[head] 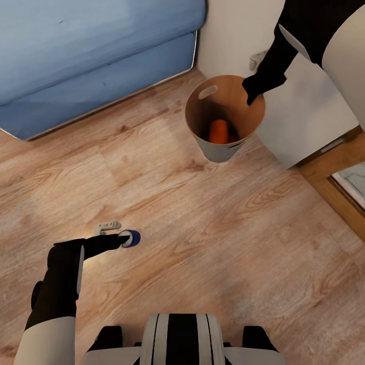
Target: Put the three can of soda from the living room inside the tash can in the kitchen.
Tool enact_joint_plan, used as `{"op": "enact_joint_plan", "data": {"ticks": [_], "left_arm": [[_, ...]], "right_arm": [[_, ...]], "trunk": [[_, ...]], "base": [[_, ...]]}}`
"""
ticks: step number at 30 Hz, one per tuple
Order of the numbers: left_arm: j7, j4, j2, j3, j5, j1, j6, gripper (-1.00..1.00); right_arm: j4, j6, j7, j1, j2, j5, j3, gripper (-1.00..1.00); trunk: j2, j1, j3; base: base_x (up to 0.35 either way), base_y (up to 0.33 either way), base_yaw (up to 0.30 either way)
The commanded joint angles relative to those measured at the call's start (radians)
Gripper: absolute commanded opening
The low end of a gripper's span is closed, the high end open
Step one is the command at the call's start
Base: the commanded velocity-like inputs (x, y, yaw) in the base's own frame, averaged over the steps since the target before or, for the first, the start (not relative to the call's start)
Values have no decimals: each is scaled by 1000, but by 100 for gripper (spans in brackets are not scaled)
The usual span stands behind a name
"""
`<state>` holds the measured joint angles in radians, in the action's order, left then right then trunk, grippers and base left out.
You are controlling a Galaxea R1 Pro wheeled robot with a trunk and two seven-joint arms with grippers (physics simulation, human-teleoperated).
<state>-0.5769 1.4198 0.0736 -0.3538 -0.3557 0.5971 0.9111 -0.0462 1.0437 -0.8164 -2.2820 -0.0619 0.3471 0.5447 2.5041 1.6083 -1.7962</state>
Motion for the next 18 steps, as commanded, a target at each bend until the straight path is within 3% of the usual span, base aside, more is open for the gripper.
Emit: {"op": "enact_joint_plan", "data": {"ticks": [1,5,12,18], "left_arm": [[0,0,0,2,0,0,0,100],[0,0,0,6,1,0,-1,100],[0,1,0,7,3,0,-1,100],[0,1,0,7,3,0,0,100]], "right_arm": [[0,4,-3,-1,0,-10,-10,-100],[0,4,-3,-1,-1,-10,-9,-100],[0,4,-3,-1,-1,-10,-8,-100],[0,4,-3,-1,-1,-10,-8,-100]], "trunk": [[0,0,-1],[0,0,-3],[0,0,-7],[1,2,-29]], "base": [[276,0,0],[209,0,0],[34,0,0],[3,0,0]]}}
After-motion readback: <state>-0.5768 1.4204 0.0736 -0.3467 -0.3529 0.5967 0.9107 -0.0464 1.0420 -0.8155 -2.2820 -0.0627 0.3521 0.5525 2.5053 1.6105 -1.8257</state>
